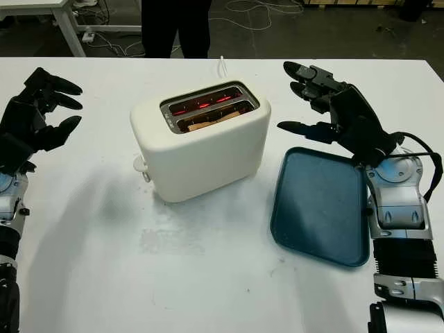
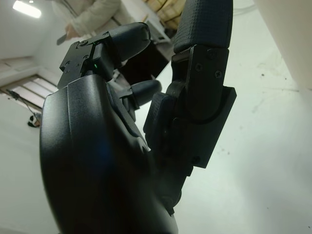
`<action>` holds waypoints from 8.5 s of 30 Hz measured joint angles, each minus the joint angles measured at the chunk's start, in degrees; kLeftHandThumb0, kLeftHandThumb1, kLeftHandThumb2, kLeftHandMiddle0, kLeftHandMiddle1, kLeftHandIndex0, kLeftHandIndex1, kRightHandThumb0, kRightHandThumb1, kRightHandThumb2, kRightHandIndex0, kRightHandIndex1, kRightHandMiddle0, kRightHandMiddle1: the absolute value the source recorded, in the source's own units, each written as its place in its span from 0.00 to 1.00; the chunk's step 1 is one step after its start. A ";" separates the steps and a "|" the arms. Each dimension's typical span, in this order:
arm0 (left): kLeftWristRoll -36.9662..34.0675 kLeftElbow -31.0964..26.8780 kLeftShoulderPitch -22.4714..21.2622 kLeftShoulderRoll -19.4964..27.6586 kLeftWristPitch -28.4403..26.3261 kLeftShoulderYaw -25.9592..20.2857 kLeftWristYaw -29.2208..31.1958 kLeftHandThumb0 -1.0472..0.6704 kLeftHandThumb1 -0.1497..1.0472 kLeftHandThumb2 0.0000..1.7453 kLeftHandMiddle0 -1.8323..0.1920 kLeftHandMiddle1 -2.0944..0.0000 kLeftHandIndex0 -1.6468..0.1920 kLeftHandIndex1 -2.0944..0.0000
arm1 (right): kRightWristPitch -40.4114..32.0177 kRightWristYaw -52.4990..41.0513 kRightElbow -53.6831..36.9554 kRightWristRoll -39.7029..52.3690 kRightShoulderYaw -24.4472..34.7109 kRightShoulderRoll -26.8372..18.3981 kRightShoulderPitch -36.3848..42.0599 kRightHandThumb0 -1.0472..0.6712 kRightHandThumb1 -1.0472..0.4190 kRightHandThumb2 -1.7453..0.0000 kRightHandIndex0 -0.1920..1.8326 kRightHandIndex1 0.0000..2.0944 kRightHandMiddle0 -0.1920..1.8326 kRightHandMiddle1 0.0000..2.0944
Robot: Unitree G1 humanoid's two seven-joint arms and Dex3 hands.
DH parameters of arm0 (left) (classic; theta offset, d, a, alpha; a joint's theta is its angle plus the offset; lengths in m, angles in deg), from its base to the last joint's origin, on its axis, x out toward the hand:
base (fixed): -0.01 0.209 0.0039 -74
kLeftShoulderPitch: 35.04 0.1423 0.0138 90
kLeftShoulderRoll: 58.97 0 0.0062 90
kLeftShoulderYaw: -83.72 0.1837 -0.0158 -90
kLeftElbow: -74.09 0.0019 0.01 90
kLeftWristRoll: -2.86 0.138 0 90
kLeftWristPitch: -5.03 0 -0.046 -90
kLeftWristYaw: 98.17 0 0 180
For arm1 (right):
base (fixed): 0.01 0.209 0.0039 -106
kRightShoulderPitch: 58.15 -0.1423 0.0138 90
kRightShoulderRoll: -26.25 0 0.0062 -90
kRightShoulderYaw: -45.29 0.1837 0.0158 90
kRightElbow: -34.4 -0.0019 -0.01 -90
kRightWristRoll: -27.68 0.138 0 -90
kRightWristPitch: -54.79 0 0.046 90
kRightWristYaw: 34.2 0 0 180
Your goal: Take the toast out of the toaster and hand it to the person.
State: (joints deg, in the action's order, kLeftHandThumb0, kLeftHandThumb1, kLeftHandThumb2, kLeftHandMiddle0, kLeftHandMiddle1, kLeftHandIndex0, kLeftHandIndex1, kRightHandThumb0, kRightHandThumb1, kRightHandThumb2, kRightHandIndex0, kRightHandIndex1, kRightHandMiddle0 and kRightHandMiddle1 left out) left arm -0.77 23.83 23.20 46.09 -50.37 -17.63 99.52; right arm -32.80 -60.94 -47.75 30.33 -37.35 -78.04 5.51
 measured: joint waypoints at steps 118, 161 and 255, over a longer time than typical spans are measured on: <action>-0.40 0.30 0.00 -0.02 -0.06 -0.10 0.61 0.00 0.89 0.14 0.88 0.25 0.85 0.31 | 0.06 0.06 0.02 0.26 -0.07 0.03 0.00 0.38 0.14 1.00 0.25 0.00 0.25 0.00; -0.12 0.25 -0.37 -0.02 0.36 -0.09 -0.15 0.00 0.89 0.15 0.89 0.23 0.85 0.30 | 0.24 0.06 0.36 0.08 -0.10 0.02 -0.01 0.36 0.14 1.00 0.26 0.00 0.25 0.00; -0.27 0.15 -0.47 -0.10 0.01 -0.13 0.18 0.00 0.89 0.14 0.89 0.24 0.84 0.31 | 22.89 -4.77 29.14 -24.37 -24.00 0.20 -39.67 0.38 0.32 1.00 0.64 0.26 0.65 0.00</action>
State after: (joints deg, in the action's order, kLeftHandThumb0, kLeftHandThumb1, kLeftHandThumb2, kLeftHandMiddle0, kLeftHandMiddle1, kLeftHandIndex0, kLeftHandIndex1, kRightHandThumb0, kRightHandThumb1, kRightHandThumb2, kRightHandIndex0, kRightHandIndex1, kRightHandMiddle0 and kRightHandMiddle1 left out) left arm -1.03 23.98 22.73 45.98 -50.35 -17.76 99.70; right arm -9.91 -65.71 -18.61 5.95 -61.35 -77.84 -34.16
